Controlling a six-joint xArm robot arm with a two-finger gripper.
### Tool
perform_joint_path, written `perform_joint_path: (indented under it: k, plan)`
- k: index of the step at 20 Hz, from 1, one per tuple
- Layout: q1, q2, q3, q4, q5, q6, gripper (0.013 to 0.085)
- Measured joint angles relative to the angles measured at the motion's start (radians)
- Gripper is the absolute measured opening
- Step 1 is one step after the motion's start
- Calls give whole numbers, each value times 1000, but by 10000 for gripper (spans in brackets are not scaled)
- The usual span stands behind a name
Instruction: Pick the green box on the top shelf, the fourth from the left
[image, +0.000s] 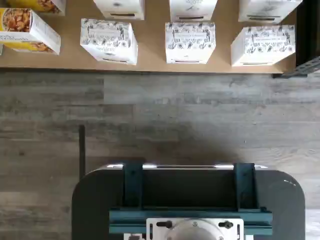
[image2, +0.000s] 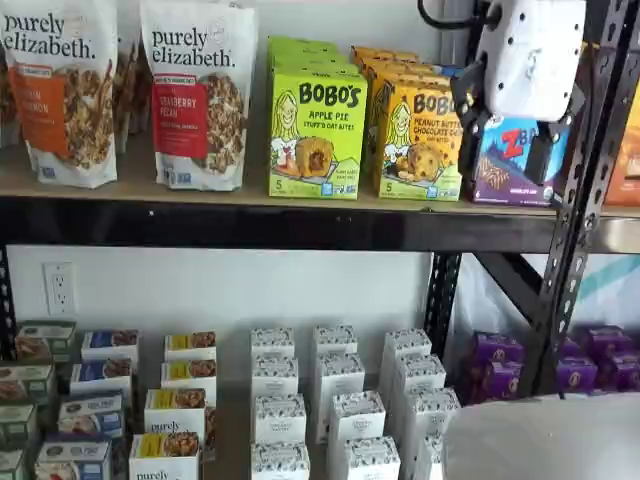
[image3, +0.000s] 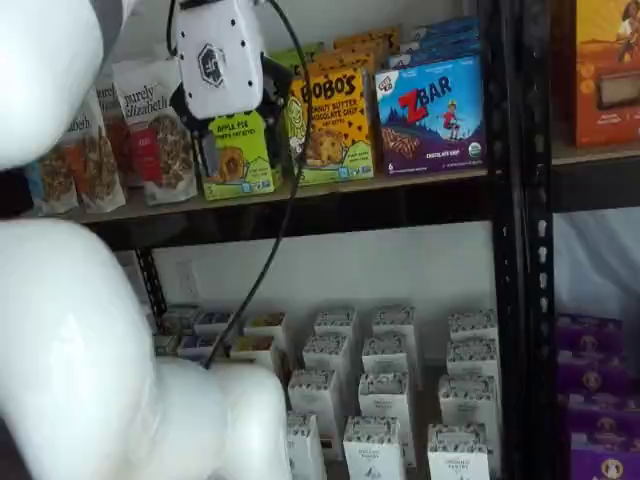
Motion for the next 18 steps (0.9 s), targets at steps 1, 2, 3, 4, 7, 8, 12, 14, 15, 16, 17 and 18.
perform_joint_path:
  k: [1,2,3,4,7,8,12,14,15,16,17,18]
  plan:
    - [-17,-11,9,17,-16,-10,850]
    - [-57,-32,29,60,-49,-33,850]
    - [-68,-38,34,75,-60,-40,850]
    - [-67,-39,34,76,-63,-40,850]
    - [-57,-38,32,71,-61,-33,850]
    - [-50,-36,31,65,-60,-28,850]
    - [-34,-35,34,55,-67,-16,850]
    - [-25,-34,36,53,-78,-9,850]
    - [-20,-33,36,53,-86,-4,850]
    - [-15,-31,36,57,-95,1,850]
    - [-6,-29,36,59,-104,10,850]
    - [1,-26,35,59,-110,17,850]
